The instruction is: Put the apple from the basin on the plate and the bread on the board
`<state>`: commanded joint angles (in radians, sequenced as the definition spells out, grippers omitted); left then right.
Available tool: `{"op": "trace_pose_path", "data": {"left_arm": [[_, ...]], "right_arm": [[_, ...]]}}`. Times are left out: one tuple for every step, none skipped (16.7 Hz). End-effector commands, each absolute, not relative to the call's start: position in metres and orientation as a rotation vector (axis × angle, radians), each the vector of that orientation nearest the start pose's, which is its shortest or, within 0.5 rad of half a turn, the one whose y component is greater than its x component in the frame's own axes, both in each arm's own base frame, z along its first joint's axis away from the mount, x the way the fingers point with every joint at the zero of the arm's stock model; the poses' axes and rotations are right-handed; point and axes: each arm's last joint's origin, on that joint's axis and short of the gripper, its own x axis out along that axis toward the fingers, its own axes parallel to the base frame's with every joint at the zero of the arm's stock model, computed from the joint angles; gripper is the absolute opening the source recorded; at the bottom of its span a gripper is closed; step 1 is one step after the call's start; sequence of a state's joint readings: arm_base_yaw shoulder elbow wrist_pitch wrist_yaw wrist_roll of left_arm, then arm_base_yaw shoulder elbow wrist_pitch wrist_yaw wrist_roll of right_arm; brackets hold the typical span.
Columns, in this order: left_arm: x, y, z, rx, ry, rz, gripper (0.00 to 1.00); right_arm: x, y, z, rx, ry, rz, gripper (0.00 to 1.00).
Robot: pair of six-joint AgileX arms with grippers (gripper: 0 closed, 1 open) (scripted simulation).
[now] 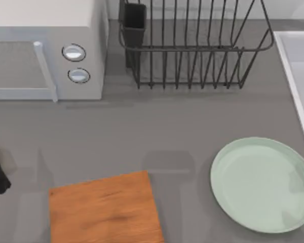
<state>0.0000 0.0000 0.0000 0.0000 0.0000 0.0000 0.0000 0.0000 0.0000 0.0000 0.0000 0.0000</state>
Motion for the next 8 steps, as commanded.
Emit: {"op": "trace_pose_path", "data": {"left_arm": [[0.106, -0.001, 0.16, 0.0, 0.0, 0.0, 1.0], [0.106, -0.001, 0.16, 0.0, 0.0, 0.0, 1.0], [0.106, -0.001, 0.16, 0.0, 0.0, 0.0, 1.0], [0.106, -0.001, 0.16, 0.0, 0.0, 0.0, 1.0], [0.106, -0.001, 0.16, 0.0, 0.0, 0.0, 1.0], [0.106, -0.001, 0.16, 0.0, 0.0, 0.0, 1.0], [0.106, -0.001, 0.16, 0.0, 0.0, 0.0, 1.0], [0.106, -0.001, 0.16, 0.0, 0.0, 0.0, 1.0]], "right_arm": [[0.106, -0.001, 0.16, 0.0, 0.0, 0.0, 1.0], [0.106, -0.001, 0.162, -0.002, 0.007, -0.002, 1.0], [0.106, -0.002, 0.165, -0.006, 0.023, -0.006, 1.0], [0.106, -0.002, 0.17, -0.012, 0.046, -0.012, 1.0], [0.108, -0.003, 0.177, -0.019, 0.078, -0.02, 1.0], [0.109, -0.004, 0.184, -0.028, 0.119, -0.029, 1.0], [0.113, -0.006, 0.192, -0.037, 0.169, -0.038, 1.0], [0.117, -0.007, 0.201, -0.046, 0.226, -0.048, 1.0]]}}
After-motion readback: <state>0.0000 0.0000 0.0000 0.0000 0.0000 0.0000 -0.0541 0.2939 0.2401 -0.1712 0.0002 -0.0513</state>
